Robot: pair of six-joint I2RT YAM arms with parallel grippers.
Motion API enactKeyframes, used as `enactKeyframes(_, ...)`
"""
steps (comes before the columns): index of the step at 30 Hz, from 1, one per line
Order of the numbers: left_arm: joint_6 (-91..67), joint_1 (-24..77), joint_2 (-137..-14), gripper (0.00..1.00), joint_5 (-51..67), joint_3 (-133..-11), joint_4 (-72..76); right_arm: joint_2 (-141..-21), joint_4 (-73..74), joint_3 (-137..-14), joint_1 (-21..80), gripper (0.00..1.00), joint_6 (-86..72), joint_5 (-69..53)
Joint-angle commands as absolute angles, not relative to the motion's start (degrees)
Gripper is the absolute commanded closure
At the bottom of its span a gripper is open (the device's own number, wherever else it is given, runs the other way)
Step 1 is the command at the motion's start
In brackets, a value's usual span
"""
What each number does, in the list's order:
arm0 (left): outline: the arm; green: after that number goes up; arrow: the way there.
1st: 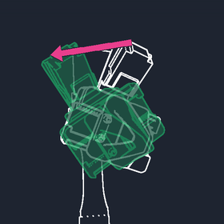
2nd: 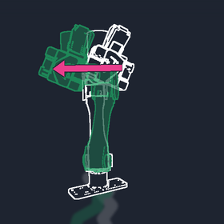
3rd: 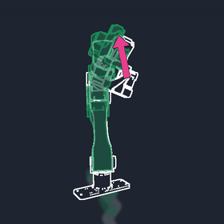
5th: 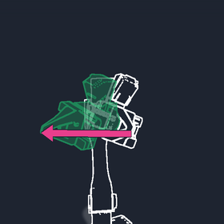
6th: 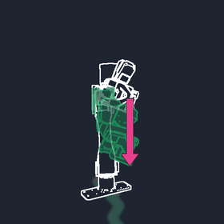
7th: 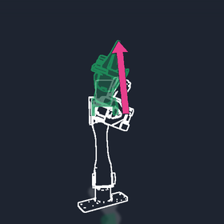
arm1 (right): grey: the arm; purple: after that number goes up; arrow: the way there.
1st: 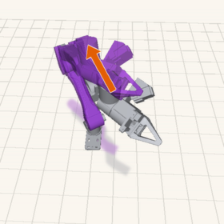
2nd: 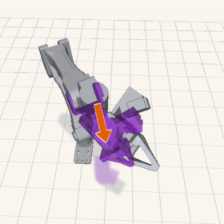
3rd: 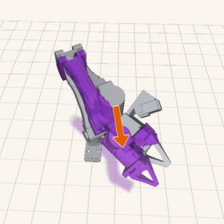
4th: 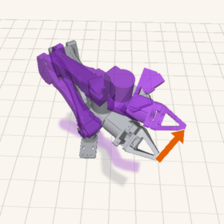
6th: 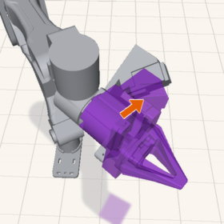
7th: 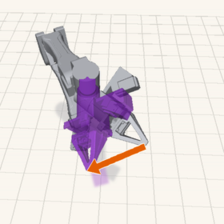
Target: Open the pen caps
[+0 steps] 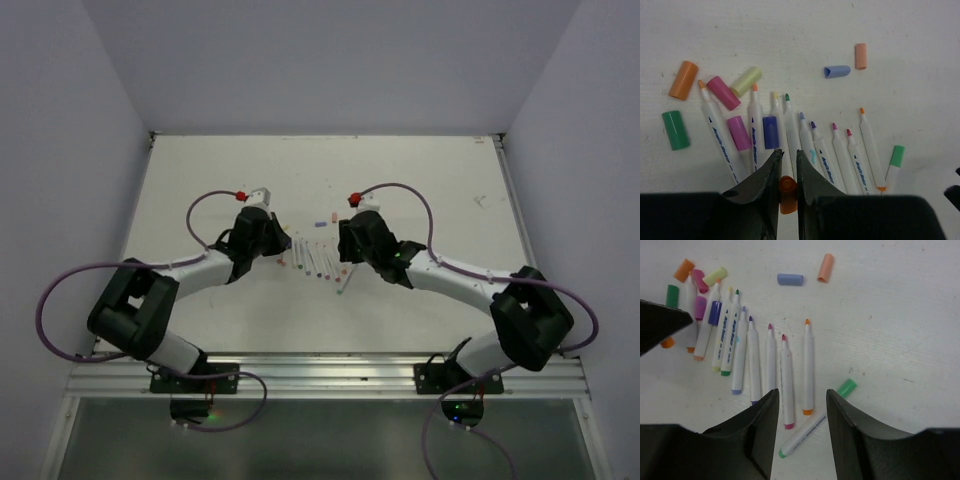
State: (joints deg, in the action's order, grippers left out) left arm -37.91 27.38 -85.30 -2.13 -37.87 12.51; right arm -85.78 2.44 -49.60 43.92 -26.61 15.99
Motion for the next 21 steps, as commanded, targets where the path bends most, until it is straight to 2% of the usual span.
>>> enactKeyframes(1, -37.7, 26.8, -88.5, 0.99, -3.2, -41.3, 18.2, -80.1, 4.9, -46.4, 43.8, 0.53, -27.1, 19.2)
enactKeyframes(11, -36.4, 26.7, -94.5, 0.82, -4.2, -44.3, 19.5, -70.1, 13.3, -38.8, 43.8, 0.48, -33.0, 21.7)
enactKeyframes(21, -35.9, 26.7, -94.7, 0.69, -5.3, -44.2, 19.3, -73.5, 11.4, -37.3, 43.9, 0.48, -39.8, 17.3)
